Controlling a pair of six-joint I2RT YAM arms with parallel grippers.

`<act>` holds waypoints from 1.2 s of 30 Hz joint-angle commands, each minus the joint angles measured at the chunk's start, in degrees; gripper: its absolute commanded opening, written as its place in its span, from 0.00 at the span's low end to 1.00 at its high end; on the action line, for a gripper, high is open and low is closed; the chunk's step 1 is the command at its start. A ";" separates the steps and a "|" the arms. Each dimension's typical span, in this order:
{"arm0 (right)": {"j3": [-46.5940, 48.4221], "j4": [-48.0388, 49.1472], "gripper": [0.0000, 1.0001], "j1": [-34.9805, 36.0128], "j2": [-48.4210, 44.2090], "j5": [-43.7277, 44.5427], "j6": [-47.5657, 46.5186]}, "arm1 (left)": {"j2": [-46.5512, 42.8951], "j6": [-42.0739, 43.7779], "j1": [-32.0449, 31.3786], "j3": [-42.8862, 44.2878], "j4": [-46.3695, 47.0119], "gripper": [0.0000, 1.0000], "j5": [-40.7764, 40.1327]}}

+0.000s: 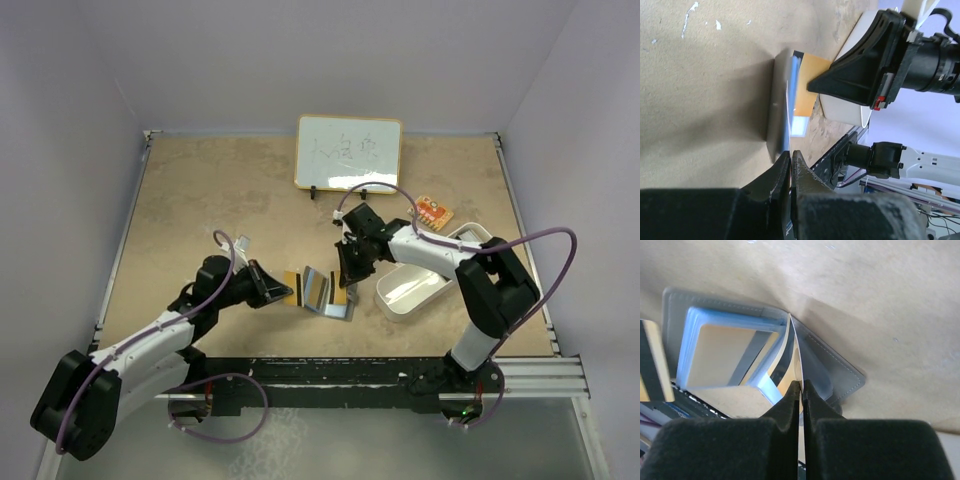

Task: Put the credit cards into the card holder
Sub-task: Insert the credit card into the card holder.

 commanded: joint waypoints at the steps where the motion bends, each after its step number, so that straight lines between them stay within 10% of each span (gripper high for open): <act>1: 2.58 2.52 0.00 -0.11 1.61 -1.40 -5.22 | -0.41 -0.70 -0.27 -0.98 4.81 0.00 1.02; 36: 9.82 -0.49 0.00 0.03 5.59 -7.95 -13.44 | 2.13 0.90 -0.44 -0.38 4.58 0.00 -1.78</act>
